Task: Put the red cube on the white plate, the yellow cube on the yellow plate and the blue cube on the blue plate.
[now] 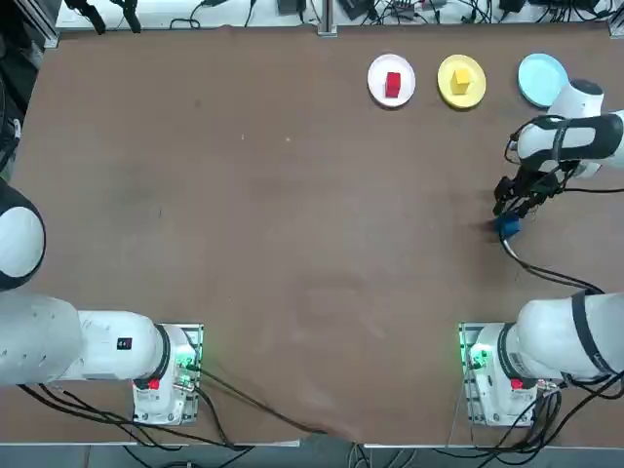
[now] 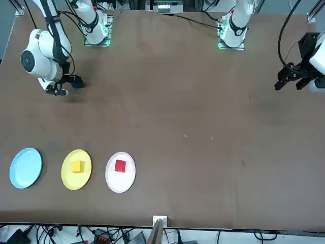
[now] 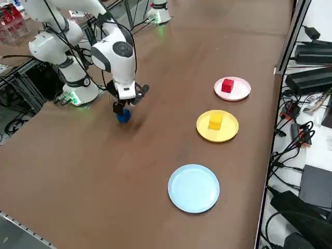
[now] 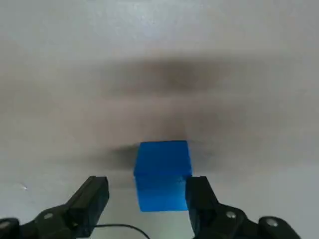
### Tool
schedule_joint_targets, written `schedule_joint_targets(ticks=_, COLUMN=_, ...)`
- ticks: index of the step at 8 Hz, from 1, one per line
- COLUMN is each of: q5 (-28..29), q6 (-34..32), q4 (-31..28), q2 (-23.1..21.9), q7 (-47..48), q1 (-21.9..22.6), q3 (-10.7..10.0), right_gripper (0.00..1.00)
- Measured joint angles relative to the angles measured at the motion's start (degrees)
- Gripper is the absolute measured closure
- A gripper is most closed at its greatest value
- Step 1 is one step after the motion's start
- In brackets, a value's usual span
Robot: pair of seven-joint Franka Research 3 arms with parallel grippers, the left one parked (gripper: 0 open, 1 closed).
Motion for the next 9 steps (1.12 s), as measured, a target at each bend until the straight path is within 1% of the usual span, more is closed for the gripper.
schedule_joint_targets(ticks=3, q5=0.00, q6=1.80, q4=-0.69, q2=0.19, q7=-3.21, q1=-2.97, q3=-0.11, right_gripper=0.06)
schedule_joint_targets(ticks=5, q5=0.00, q6=4.30, q4=-1.77, q2=0.95, q7=-3.26, q1=-3.05, q3=-0.01, right_gripper=0.05)
schedule_joint_targets(ticks=9, q5=0.00, q6=5.10, q4=-2.45, q2=1.43, q7=-3.26, q1=-3.04, q3=0.08, right_gripper=0.06)
